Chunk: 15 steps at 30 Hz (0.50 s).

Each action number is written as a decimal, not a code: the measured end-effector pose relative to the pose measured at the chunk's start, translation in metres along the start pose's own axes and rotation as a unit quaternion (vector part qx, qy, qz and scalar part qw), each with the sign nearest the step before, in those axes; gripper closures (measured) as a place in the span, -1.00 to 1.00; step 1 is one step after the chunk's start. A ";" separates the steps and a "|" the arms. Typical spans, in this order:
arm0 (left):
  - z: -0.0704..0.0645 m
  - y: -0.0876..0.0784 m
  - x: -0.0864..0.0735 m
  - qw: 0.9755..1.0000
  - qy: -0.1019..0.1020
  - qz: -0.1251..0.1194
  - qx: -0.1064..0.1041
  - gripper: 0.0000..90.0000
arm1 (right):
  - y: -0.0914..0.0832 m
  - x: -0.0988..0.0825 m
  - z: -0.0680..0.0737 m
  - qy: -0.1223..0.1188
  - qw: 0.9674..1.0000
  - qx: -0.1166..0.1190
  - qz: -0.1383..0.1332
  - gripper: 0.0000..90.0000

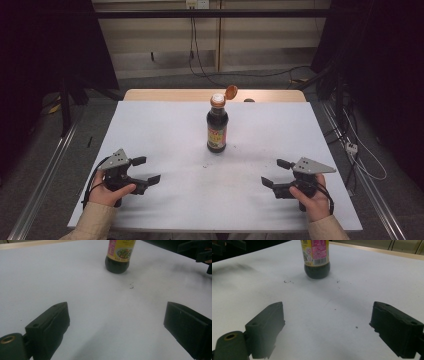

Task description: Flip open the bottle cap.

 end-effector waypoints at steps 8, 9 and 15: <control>0.000 -0.004 -0.001 1.000 -0.001 -0.003 0.002 -0.87 | -0.008 -0.003 -0.003 -0.001 1.000 -0.006 -0.002 -0.76; 0.000 -0.004 -0.002 1.000 -0.002 -0.004 0.002 -0.87 | -0.009 -0.003 -0.004 -0.001 1.000 -0.006 -0.002 -0.76; 0.000 -0.006 -0.004 1.000 -0.003 -0.003 0.003 -0.86 | -0.012 -0.005 -0.005 -0.011 1.000 -0.010 0.002 -0.77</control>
Point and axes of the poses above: each handheld gripper's, and its own axes: y roughly forward along the jaws, x roughly out of its top, z roughly to its left, the point moved 6 cm from there along y, roughly forward along the jaws, and after that the axes turned 1 degree about y, right-handed, at the moved point
